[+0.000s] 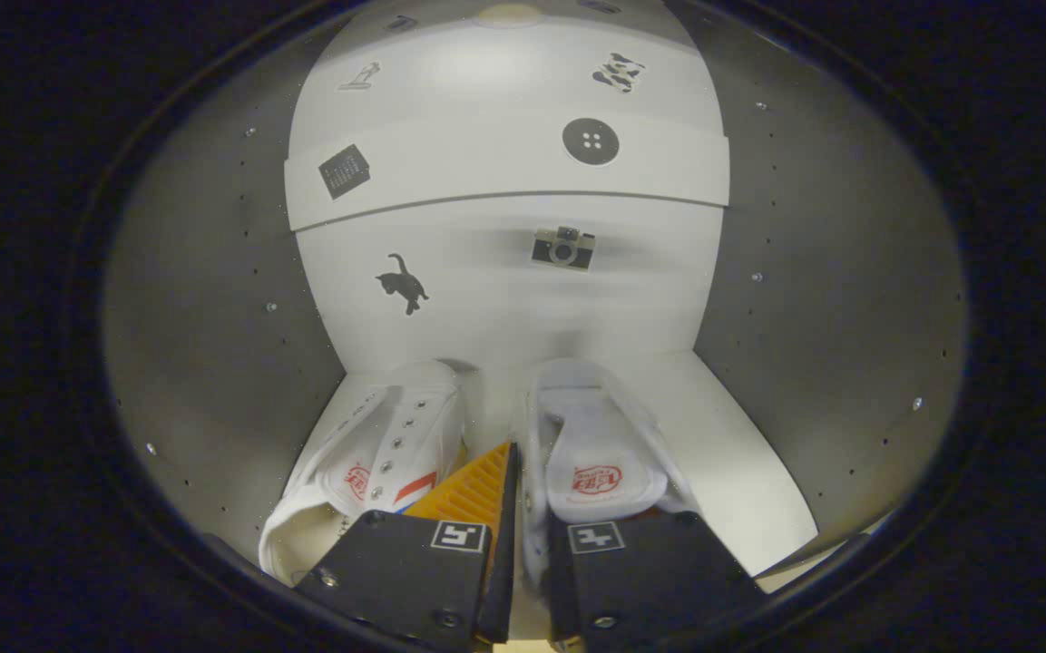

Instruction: Open the shoe cabinet door, grab the shoes and put them into the shoe cabinet, then close the shoe cabinet door.

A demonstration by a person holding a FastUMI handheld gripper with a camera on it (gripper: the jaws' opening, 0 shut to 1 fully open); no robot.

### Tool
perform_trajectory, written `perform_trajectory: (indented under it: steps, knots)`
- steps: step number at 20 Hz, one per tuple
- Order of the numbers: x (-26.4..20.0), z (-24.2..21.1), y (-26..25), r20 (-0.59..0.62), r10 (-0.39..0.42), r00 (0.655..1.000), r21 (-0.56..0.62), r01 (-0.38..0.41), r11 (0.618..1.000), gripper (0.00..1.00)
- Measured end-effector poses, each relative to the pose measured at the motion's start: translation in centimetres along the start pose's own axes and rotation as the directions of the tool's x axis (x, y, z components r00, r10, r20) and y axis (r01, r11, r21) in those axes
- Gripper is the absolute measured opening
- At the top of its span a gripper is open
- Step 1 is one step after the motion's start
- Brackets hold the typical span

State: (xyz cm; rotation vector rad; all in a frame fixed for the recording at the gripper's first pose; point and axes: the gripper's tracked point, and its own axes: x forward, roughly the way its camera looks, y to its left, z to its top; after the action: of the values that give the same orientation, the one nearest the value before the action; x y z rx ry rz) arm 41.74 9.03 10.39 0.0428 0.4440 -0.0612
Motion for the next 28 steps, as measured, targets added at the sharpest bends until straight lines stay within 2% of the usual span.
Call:
perform_trajectory:
  steps: [5, 6, 10, 13, 16, 22, 28]
  knots:
    - [-3.9, -0.3, 0.5, 0.036, 0.045, 0.998, 0.011, -0.046, 0.999, 0.62]
    - [-5.1, -0.3, 0.4, 0.054, 0.036, 0.998, 0.008, -0.037, 0.999, 0.61]
    - [-10.9, -0.5, 0.2, 0.125, 0.026, 0.992, -0.032, -0.022, 0.999, 0.85]
    - [-15.2, -1.1, -0.2, 0.181, 0.021, 0.983, -0.042, -0.014, 0.999, 0.85]
    - [-20.1, -3.0, 0.0, 0.204, 0.048, 0.978, -0.032, -0.042, 0.999, 0.98]
    - [-31.3, -8.1, -0.6, 0.237, 0.115, 0.965, -0.002, -0.118, 0.993, 0.98]
    - [-42.9, -11.9, -4.9, 0.290, 0.139, 0.947, -0.023, -0.138, 0.990, 0.98]
